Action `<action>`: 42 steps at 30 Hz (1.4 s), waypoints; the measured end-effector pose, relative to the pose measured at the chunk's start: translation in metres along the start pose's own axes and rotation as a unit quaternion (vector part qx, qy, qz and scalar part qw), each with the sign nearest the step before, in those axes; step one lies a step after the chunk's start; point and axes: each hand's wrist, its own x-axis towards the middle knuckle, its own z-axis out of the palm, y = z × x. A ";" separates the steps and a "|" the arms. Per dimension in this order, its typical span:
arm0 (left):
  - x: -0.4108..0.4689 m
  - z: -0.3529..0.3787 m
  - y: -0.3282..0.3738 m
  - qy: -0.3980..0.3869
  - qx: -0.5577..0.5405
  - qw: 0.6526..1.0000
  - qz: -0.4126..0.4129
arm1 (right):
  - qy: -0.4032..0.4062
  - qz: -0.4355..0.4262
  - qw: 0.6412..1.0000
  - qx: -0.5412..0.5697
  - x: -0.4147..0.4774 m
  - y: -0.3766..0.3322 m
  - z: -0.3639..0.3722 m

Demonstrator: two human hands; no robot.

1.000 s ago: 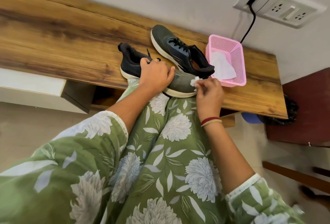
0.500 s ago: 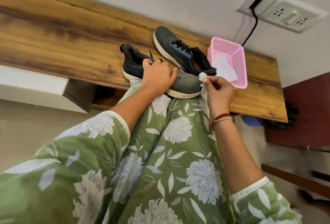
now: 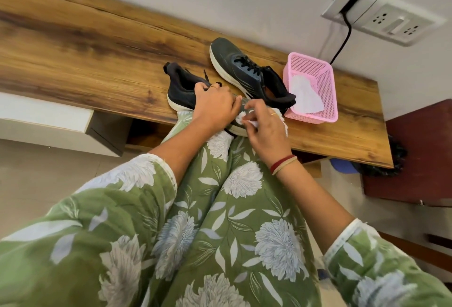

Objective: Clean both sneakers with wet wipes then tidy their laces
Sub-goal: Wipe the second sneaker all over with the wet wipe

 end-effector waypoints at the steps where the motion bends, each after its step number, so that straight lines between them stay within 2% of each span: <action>1: 0.000 0.000 0.000 0.002 -0.002 1.000 -0.002 | -0.006 0.019 1.000 0.008 0.003 0.005 -0.003; 4: 0.002 0.000 0.000 0.007 -0.005 1.000 -0.006 | 0.026 0.118 0.992 0.042 0.017 0.020 -0.014; 5: 0.002 0.001 0.000 0.009 -0.002 1.000 -0.005 | 0.005 0.118 0.992 0.043 0.019 0.020 -0.015; 8: 0.000 0.002 0.000 0.008 0.011 1.000 0.011 | -0.132 0.021 0.991 0.002 0.024 0.010 -0.016; 9: -0.001 0.002 0.000 0.008 0.012 1.000 0.016 | -0.158 0.021 0.987 -0.006 0.030 0.012 -0.018; 12: -0.001 0.002 0.000 0.016 0.010 1.000 0.025 | -0.178 0.098 0.979 -0.031 0.053 0.026 -0.029; 14: -0.003 0.003 0.000 0.021 0.006 0.999 0.030 | -0.185 0.160 0.970 -0.009 0.065 0.032 -0.033; 16: -0.006 0.001 -0.003 0.035 -0.018 0.999 0.032 | -0.160 0.183 0.970 0.024 0.068 0.031 -0.034; 19: -0.018 -0.002 -0.004 0.076 -0.047 0.995 0.040 | -0.098 0.227 0.960 0.130 0.060 0.039 -0.036; 23: -0.026 -0.002 -0.001 0.082 -0.131 0.988 0.017 | -0.069 0.243 0.952 0.171 0.036 0.049 -0.043; 27: -0.029 -0.005 0.000 0.145 -0.316 0.938 0.004 | -0.018 0.245 0.942 0.230 0.015 0.037 -0.056; 29: -0.032 -0.006 0.003 0.134 -0.356 0.925 0.011 | -0.021 0.248 0.943 0.222 0.001 0.026 -0.056; 32: -0.033 -0.011 0.006 0.087 -0.369 0.925 0.037 | -0.009 0.284 0.930 0.234 -0.024 0.011 -0.047; 35: -0.039 -0.017 0.003 0.053 -0.380 0.923 0.024 | 0.006 0.286 0.923 0.258 -0.042 0.000 -0.040; 38: -0.047 -0.022 0.010 0.033 -0.359 0.932 -0.029 | 0.008 0.266 0.935 0.233 -0.051 -0.001 -0.036; 42: -0.043 -0.029 0.027 -0.015 -0.251 0.960 -0.126 | 0.006 0.258 0.945 0.200 -0.049 0.000 -0.038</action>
